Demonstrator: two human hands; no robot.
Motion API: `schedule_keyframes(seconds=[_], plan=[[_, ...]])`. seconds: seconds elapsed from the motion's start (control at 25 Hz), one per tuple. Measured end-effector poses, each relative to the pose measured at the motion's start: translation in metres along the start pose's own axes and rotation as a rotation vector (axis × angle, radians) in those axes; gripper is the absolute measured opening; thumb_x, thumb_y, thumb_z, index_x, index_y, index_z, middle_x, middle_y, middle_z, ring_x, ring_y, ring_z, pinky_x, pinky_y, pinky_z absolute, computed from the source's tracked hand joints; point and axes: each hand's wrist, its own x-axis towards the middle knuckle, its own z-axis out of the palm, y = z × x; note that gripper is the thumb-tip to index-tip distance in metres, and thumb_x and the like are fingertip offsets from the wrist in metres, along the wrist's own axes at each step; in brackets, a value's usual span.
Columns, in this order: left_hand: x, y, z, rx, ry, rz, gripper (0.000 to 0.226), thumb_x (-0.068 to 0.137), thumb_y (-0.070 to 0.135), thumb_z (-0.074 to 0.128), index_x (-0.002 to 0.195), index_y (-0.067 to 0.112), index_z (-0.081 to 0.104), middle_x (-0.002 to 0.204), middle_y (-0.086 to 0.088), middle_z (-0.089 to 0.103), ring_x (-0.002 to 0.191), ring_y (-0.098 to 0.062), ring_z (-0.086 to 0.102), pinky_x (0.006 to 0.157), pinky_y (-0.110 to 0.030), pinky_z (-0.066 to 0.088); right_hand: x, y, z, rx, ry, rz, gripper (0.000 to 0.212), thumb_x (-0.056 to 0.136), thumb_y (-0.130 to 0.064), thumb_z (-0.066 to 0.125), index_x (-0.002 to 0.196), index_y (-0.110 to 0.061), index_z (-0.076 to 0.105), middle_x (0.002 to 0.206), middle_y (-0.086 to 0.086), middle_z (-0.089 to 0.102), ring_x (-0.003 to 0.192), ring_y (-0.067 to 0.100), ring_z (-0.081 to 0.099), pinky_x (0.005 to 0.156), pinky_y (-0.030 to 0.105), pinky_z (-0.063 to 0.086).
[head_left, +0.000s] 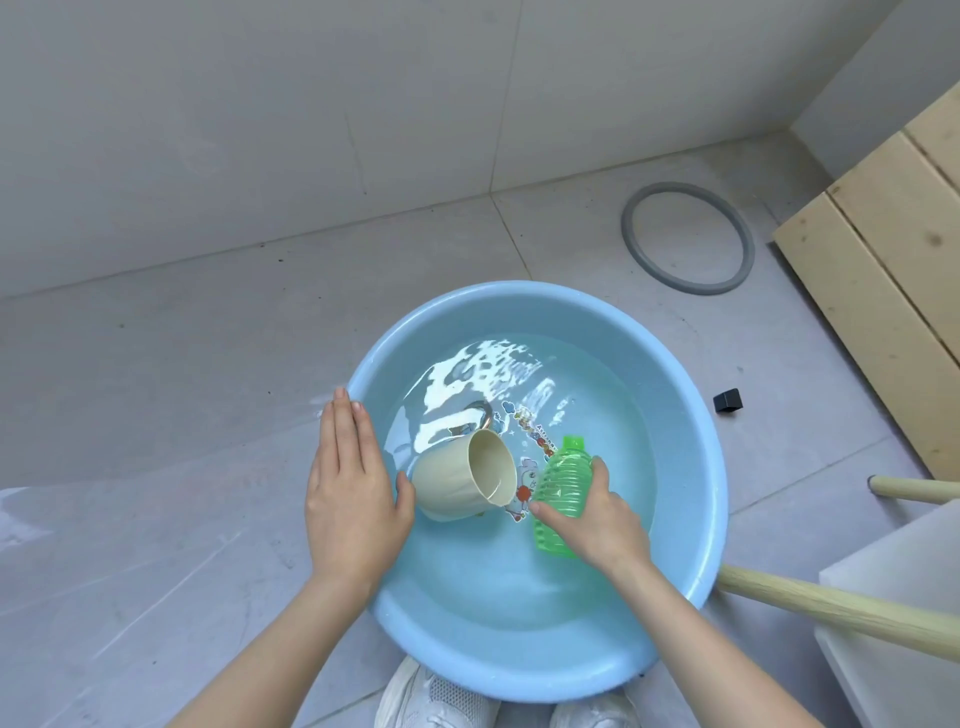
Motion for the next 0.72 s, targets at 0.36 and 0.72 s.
schedule_keyframes(seconds=[0.36, 0.72], plan=[[0.000, -0.001, 0.000, 0.001, 0.009, 0.003, 0.087, 0.072, 0.020, 0.073, 0.142, -0.009, 0.031, 0.153, -0.021, 0.025, 0.140, -0.034, 0.026, 0.096, -0.047, 0.045, 0.012, -0.002, -0.003, 0.228, -0.025, 0.047, 0.118, 0.069, -0.065, 0.070, 0.151, -0.028, -0.007, 0.140, 0.015, 0.044, 0.125, 0.032, 0.049, 0.094, 0.037, 0.044], [-0.001, -0.001, 0.001, -0.010, 0.007, -0.001, 0.086, 0.074, 0.021, 0.071, 0.143, -0.008, 0.030, 0.154, -0.021, 0.023, 0.140, -0.034, 0.025, 0.099, -0.047, 0.044, 0.035, -0.010, -0.019, 0.397, 0.138, -0.042, 0.120, 0.071, -0.043, 0.081, 0.152, -0.021, -0.005, 0.152, 0.015, 0.026, 0.136, 0.032, 0.035, 0.105, 0.041, 0.034]])
